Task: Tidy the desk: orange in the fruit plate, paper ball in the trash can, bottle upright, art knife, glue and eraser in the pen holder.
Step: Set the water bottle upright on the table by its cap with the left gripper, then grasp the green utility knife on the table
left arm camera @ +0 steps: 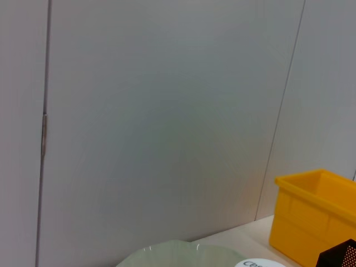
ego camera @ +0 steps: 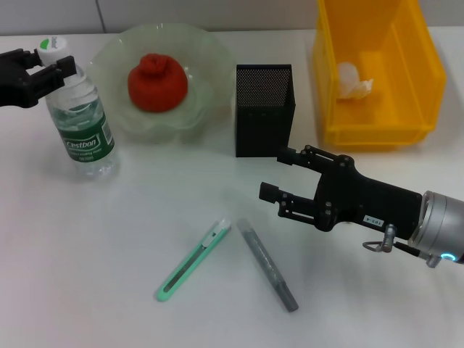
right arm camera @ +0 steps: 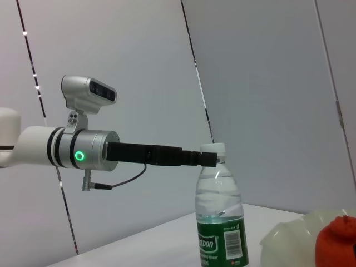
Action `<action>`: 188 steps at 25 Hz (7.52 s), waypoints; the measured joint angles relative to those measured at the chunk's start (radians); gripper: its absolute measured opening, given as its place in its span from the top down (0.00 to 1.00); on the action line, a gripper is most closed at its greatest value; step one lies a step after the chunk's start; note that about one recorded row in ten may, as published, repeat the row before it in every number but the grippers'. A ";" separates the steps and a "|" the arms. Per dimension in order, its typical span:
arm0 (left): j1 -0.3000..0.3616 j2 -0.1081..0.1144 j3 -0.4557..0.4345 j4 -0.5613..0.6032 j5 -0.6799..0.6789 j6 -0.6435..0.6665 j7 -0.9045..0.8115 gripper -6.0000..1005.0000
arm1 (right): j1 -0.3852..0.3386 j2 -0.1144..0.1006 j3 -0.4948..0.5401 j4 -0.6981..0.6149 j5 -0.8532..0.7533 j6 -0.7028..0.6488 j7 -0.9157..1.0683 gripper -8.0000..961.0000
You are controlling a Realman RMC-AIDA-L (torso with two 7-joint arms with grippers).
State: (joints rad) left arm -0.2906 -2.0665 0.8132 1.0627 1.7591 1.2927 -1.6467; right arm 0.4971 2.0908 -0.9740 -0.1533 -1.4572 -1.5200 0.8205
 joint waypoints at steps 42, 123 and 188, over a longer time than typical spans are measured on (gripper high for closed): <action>-0.014 0.000 -0.052 -0.219 -0.135 -0.001 0.247 0.53 | 0.005 0.000 0.000 0.012 0.000 0.000 0.000 0.23; -0.097 0.002 0.286 -0.492 -0.254 0.308 0.484 0.21 | 0.200 -0.036 0.001 -1.257 -0.916 -0.273 1.565 0.24; -0.482 -0.014 0.805 0.204 0.769 0.298 -0.974 0.22 | -0.124 -0.013 0.009 -0.339 0.040 0.050 0.462 0.24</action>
State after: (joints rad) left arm -0.7730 -2.0801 1.6180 1.2668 2.5284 1.5910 -2.6210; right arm 0.3730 2.0775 -0.9653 -0.4922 -1.4167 -1.4703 1.2824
